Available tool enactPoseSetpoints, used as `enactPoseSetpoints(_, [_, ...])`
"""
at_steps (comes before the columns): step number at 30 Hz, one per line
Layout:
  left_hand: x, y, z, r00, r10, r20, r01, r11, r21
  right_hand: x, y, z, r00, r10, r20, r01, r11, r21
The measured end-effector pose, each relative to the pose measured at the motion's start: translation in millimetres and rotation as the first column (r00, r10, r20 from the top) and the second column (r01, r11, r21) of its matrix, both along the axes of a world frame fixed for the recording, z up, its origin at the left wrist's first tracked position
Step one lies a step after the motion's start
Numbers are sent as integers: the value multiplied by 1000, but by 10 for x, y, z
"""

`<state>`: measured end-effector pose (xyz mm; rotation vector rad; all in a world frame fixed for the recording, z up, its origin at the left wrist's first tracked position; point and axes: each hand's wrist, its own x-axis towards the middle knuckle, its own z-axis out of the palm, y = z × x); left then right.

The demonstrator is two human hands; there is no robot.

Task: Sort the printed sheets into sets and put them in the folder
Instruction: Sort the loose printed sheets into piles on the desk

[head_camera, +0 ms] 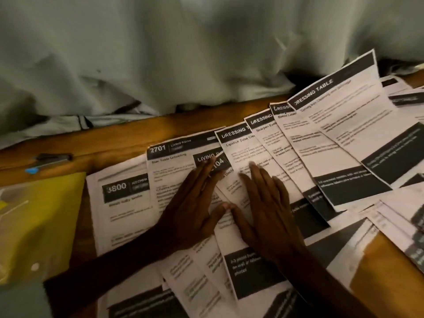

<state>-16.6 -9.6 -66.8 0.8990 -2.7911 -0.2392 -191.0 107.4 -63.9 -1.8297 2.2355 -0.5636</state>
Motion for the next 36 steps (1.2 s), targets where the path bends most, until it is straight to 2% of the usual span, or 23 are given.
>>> enactPoseSetpoints(4, [19, -18, -38, 999, -30, -23, 29, 999, -21, 39, 21, -17, 999, 18, -48, -18, 1000, -10])
enactPoseSetpoints(8, [33, -27, 9, 996, -53, -74, 55, 998, 23, 40, 85, -2, 996, 49, -79, -58, 992, -115])
enactPoseSetpoints(10, [51, -8, 29, 991, -61, -121, 64, 998, 20, 48, 100, 24, 995, 50, -89, -58, 994, -93])
enactPoseSetpoints(13, [16, -83, 47, 993, -70, -92, 73, 997, 35, 66, 52, 29, 991, 30, -129, -37, 998, -53])
enactPoseSetpoints(16, [87, 8, 136, 991, -95, -96, 92, 995, -38, 140, 104, 99, 986, 13, -163, -24, 998, -63])
enactPoseSetpoints(20, [235, 320, 445, 993, -21, -115, 18, 999, -27, 277, 332, 321, 987, -16, -159, 14, 1000, -14])
enactPoseSetpoints(27, [469, 535, 416, 995, 48, 85, -48, 999, -1, 515, 585, 447, 974, 39, -225, -25, 998, 65])
enactPoseSetpoints(29, [501, 567, 332, 994, 42, 103, -42, 999, -3, 499, 537, 401, 978, 34, -207, -21, 998, 64])
enactPoseSetpoints(31, [540, 586, 223, 997, 37, 66, -38, 999, 22, 473, 464, 316, 976, 19, -218, -10, 999, 43])
enactPoseSetpoints(36, [563, 538, -21, 986, 70, -151, -64, 997, 42, 421, 342, 111, 969, 11, -247, -36, 995, -96])
